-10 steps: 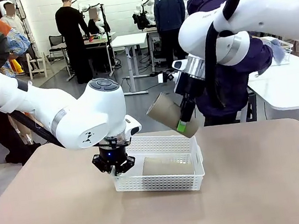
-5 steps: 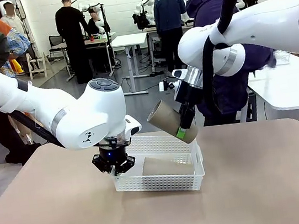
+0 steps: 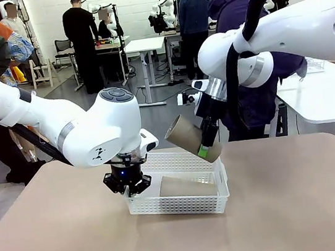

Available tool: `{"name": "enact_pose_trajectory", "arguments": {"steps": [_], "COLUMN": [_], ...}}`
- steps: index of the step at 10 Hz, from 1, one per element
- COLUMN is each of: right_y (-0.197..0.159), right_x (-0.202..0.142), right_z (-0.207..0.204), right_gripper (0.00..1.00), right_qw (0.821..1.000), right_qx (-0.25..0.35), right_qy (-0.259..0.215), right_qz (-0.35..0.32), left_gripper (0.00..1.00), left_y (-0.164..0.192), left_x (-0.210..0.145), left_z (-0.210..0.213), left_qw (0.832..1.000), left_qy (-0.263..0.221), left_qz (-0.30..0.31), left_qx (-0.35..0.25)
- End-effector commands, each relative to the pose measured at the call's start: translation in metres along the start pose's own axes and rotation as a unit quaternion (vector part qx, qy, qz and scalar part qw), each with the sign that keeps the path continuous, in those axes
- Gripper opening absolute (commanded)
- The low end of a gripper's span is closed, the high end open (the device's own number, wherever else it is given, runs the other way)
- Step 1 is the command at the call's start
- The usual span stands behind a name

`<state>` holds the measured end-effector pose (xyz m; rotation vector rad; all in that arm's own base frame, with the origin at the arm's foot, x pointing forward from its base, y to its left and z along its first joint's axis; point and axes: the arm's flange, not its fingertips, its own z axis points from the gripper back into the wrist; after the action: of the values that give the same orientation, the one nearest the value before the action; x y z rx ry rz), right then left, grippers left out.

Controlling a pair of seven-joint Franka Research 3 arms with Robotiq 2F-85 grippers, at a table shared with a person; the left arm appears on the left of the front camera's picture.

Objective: Clean and organize the cups into the basket.
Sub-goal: Pick up the Reusable plastic cup from the right side of the table and stack it inside the Organizing basket in the center of the table.

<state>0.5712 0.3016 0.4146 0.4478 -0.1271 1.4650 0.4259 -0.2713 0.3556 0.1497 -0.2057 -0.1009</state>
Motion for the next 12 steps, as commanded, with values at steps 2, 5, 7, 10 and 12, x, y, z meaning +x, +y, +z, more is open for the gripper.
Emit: {"name": "enact_pose_trajectory", "arguments": {"steps": [2,5,7,10,12], "right_y": [-0.005,-0.020,-0.026,-0.033,-0.034], "right_x": [0.008,0.008,0.004,0.002,0.002], "right_z": [-0.021,-0.040,-0.054,-0.069,-0.071], "right_gripper": [0.81,0.81,0.81,0.81,1.00], "right_qw": [0.999,0.999,0.999,0.999,0.999], "right_qx": [-0.030,-0.027,-0.008,0.006,0.010], "right_qy": [0.011,0.017,0.026,0.040,0.041], "right_qz": [-0.010,-0.022,-0.023,-0.028,-0.022], "left_gripper": [0.00,0.00,0.00,0.00,0.00], "left_y": [-0.001,-0.001,-0.001,-0.001,-0.001], "left_x": [-0.002,-0.002,-0.002,-0.002,-0.002], "left_z": [-0.002,-0.002,-0.002,-0.002,-0.002], "left_qw": [1.000,1.000,1.000,1.000,1.000], "left_qy": [0.000,0.000,0.000,0.000,0.000], "left_qz": [-0.004,-0.004,-0.004,-0.004,-0.004], "left_qx": [0.004,0.004,0.004,0.004,0.004]}}
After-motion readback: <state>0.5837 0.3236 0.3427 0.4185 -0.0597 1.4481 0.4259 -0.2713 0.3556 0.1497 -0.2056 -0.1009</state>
